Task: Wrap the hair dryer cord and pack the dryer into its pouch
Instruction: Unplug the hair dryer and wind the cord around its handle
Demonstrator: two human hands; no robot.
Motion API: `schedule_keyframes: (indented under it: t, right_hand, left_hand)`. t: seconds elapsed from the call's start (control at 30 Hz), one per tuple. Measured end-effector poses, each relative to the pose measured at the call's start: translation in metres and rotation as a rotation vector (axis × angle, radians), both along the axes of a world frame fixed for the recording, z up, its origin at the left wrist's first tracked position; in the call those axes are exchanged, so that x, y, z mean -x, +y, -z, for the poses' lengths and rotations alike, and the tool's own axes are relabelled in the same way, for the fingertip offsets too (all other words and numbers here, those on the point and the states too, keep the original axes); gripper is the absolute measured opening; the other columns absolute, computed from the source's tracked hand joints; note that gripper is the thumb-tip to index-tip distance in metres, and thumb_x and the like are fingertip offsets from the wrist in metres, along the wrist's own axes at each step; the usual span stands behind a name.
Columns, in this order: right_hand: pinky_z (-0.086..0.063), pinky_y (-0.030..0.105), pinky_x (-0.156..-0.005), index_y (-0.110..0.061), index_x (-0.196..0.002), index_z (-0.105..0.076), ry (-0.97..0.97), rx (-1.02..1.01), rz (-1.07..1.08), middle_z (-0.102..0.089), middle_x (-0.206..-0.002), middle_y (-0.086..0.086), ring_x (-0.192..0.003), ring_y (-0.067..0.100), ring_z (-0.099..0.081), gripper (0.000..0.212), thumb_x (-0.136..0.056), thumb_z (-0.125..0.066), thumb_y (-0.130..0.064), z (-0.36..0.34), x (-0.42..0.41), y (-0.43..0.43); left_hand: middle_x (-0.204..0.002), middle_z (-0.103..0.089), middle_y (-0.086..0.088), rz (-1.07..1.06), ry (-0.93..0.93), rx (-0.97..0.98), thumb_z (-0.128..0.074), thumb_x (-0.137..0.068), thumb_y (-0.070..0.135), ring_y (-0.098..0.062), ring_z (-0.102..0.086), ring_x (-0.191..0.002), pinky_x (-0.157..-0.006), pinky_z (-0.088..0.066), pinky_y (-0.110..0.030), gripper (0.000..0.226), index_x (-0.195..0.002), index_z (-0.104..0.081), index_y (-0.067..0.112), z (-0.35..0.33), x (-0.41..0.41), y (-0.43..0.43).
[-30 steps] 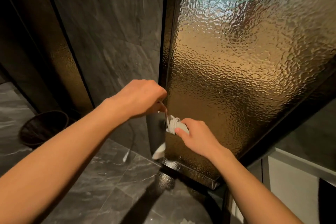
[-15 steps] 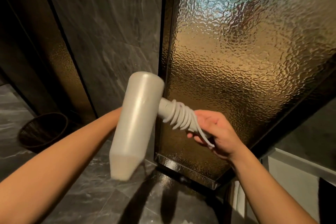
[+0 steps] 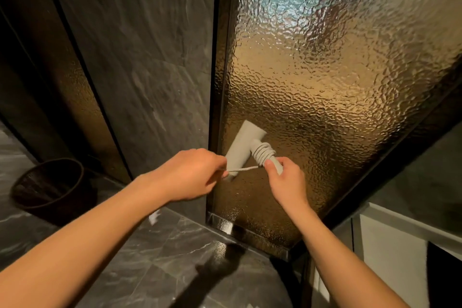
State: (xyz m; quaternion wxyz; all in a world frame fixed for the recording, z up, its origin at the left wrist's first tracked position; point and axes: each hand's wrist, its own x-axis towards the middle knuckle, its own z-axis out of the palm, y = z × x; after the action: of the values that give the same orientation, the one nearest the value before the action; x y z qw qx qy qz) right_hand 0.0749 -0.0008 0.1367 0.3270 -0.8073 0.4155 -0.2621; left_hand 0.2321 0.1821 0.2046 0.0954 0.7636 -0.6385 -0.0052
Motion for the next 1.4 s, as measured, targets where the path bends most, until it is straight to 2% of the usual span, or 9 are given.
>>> schedule_keyframes:
  t: [0.1,0.2,0.47,0.6,0.73,0.9,1.03,1.13,1.4]
  right_hand:
    - [-0.039,0.026,-0.054,-0.015,-0.114,-0.067,0.220,0.049,-0.175,-0.067,-0.091,-0.001,-0.077,0.017,-0.061,0.031,-0.099,-0.056,-0.040,0.011,-0.002,0.009]
    - [-0.053,0.040,-0.070,-0.020,-0.110,-0.069,0.350,0.092,-0.401,-0.072,-0.096,0.000,-0.085,0.021,-0.065,0.032,-0.095,-0.056,-0.046,0.012,0.000,0.015]
    - [-0.047,0.050,-0.070,-0.017,-0.094,-0.075,0.159,-0.140,-0.888,-0.071,-0.084,0.012,-0.073,0.028,-0.063,0.027,-0.096,-0.064,-0.042,-0.029,0.021,0.023]
    - [-0.046,0.052,-0.068,0.001,-0.103,-0.074,-0.035,-0.303,-0.985,-0.068,-0.091,0.034,-0.074,0.041,-0.063,0.047,-0.094,-0.065,-0.044,-0.047,0.032,0.026]
    - [-0.052,0.029,-0.066,0.007,-0.109,-0.072,-0.320,-0.480,-0.911,-0.076,-0.084,0.018,-0.074,0.021,-0.068,0.031,-0.095,-0.060,-0.018,-0.055,0.035,0.027]
    - [-0.051,0.018,-0.050,-0.015,-0.100,-0.080,-0.620,-0.616,-0.535,-0.075,-0.078,0.011,-0.066,0.020,-0.066,0.024,-0.090,-0.064,-0.029,-0.051,0.026,0.025]
    - [-0.049,0.028,-0.063,-0.024,-0.084,-0.075,-0.489,-0.245,-0.196,-0.075,-0.076,-0.001,-0.069,0.010,-0.066,0.015,-0.094,-0.067,-0.032,-0.038,0.017,0.014]
    - [-0.041,0.025,-0.061,-0.023,-0.087,-0.069,-0.242,-0.085,-0.030,-0.068,-0.078,-0.010,-0.068,0.001,-0.061,0.009,-0.094,-0.069,-0.028,-0.029,0.016,0.007]
    - [-0.042,0.029,-0.056,-0.024,-0.105,-0.066,0.324,0.007,-0.333,-0.069,-0.091,-0.004,-0.076,0.012,-0.062,0.027,-0.092,-0.059,-0.046,-0.004,0.019,0.018]
  left_hand:
    - [-0.092,-0.067,-0.001,0.088,-0.274,0.037,-0.051,-0.097,0.046,-0.027,-0.067,-0.085,-0.062,-0.046,-0.036,0.024,-0.095,-0.061,0.024,-0.031,0.005,-0.016]
    - [-0.094,-0.065,-0.002,0.129,-0.375,0.034,-0.053,-0.095,0.043,-0.029,-0.066,-0.091,-0.061,-0.041,-0.036,0.022,-0.095,-0.062,0.023,-0.053,-0.004,-0.034]
    - [-0.068,-0.058,0.002,0.127,-0.329,0.110,-0.044,-0.071,0.087,-0.020,-0.055,-0.061,-0.049,-0.042,-0.033,0.066,-0.065,-0.045,0.022,-0.044,-0.045,-0.060]
    - [-0.055,-0.055,-0.001,-0.027,-0.060,0.025,-0.046,-0.058,0.096,-0.014,-0.049,-0.050,-0.047,-0.037,-0.035,0.079,-0.057,-0.050,0.017,-0.023,-0.052,-0.056]
    - [-0.047,-0.049,-0.003,-0.121,0.411,0.015,-0.060,-0.075,0.077,-0.013,-0.043,-0.049,-0.056,-0.039,-0.038,0.067,-0.047,-0.056,0.016,0.024,-0.047,-0.046]
    - [-0.056,-0.056,0.002,-0.146,0.664,0.125,-0.040,-0.082,0.081,-0.013,-0.053,-0.054,-0.066,-0.046,-0.027,0.066,-0.050,-0.056,0.026,0.059,0.001,-0.022]
    - [-0.067,-0.058,0.001,-0.047,0.352,0.017,-0.034,-0.102,0.048,-0.017,-0.056,-0.063,-0.068,-0.050,-0.048,0.040,-0.073,-0.047,0.023,0.064,0.023,-0.001]
    - [-0.083,-0.065,-0.001,-0.048,0.194,0.005,-0.042,-0.101,0.039,-0.023,-0.062,-0.075,-0.068,-0.050,-0.040,0.022,-0.088,-0.050,0.023,0.043,0.027,0.003]
    - [-0.094,-0.062,0.000,0.215,-0.443,-0.010,-0.051,-0.094,0.022,-0.026,-0.065,-0.090,-0.057,-0.039,-0.037,0.012,-0.103,-0.059,0.022,-0.035,0.016,-0.034]
